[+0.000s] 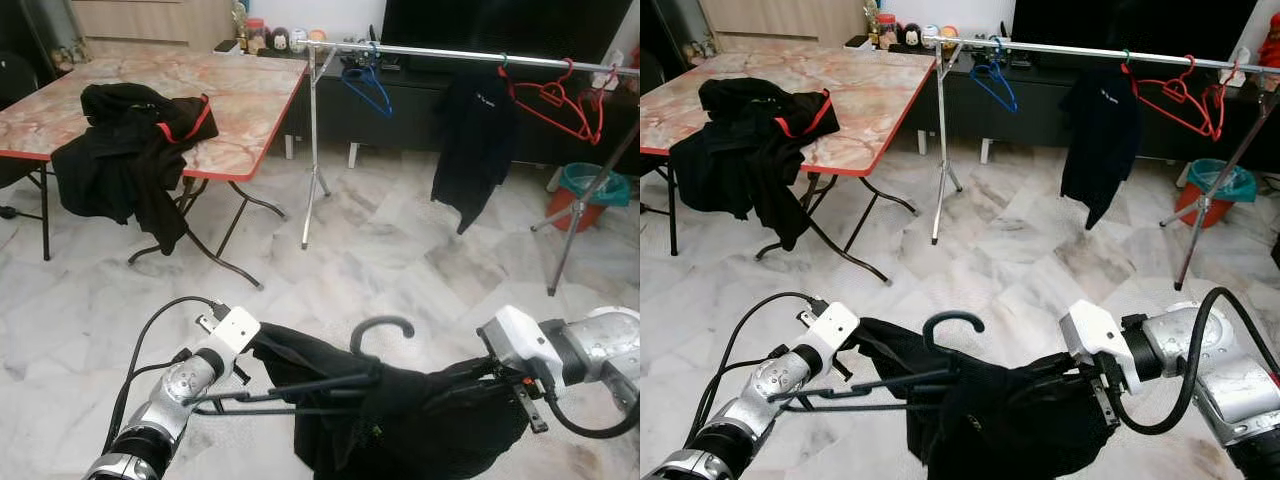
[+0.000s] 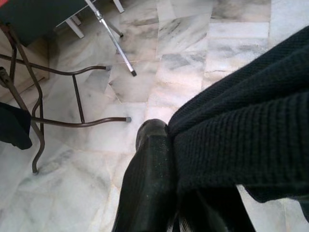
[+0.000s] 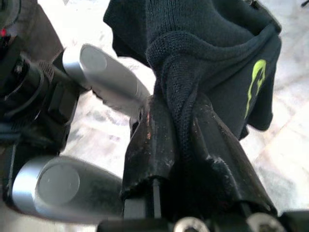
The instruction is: Hang hanger
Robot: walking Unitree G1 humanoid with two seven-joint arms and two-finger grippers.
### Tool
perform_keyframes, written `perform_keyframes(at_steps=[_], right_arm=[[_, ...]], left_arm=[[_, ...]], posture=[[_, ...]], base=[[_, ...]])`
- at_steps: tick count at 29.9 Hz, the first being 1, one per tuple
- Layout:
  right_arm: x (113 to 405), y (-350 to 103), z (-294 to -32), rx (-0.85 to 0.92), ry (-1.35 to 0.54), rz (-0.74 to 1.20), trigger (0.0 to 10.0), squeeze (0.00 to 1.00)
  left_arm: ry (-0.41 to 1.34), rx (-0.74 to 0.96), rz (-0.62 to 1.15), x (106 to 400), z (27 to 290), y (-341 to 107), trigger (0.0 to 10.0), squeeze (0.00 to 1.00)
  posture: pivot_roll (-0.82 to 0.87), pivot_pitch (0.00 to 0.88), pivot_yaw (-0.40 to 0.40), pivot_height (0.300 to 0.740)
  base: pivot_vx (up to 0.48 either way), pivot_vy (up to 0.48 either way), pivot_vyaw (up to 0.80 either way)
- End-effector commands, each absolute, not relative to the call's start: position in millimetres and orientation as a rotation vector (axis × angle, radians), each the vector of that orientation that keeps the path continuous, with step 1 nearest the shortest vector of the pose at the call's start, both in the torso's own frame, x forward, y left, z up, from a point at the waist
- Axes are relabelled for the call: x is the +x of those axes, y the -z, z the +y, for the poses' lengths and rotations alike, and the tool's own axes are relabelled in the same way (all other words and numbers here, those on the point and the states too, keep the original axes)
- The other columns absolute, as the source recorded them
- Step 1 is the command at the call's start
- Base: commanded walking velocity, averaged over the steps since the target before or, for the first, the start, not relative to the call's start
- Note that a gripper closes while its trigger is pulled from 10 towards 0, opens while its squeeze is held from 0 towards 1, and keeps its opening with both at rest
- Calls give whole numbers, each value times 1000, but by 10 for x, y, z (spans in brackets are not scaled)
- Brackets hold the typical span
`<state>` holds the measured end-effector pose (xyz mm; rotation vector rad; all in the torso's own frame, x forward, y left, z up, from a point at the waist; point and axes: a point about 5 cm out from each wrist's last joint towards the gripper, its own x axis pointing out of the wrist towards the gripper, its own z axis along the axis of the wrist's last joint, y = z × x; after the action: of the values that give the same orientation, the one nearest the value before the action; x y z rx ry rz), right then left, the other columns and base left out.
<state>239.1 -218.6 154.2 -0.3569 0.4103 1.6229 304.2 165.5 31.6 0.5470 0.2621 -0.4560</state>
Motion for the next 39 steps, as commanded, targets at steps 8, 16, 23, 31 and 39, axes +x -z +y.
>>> perform_keyframes(at_steps=[8, 16, 23, 31, 39], right_arm=[[2314, -1450, -2518, -658, -1658, 642, 10000, 0], [2557, -1407, -2460, -742, -1475, 519, 10000, 0], [2562, -1396, -2420, -724, -1457, 474, 10000, 0], [2764, -1412, -2514, -893, -1280, 477, 10000, 0], [2895, -1479, -2491, -940, -1175, 416, 10000, 0]], left_arm=[[323, 557, 389, 2975, 2032, -208, 10000, 0], [319, 555, 396, 2977, 2024, -201, 10000, 0], [320, 565, 421, 2932, 2052, -152, 10000, 0], [337, 585, 453, 2894, 2048, -97, 10000, 0], [348, 584, 464, 2881, 2016, -70, 10000, 0]], posture=[[-138, 0, 15, 740], [-136, 0, 14, 740], [-134, 0, 12, 740], [-141, 0, 13, 740], [-145, 0, 8, 740]], base=[[0, 0, 0], [0, 0, 0], [0, 0, 0], [0, 0, 0], [0, 0, 0]])
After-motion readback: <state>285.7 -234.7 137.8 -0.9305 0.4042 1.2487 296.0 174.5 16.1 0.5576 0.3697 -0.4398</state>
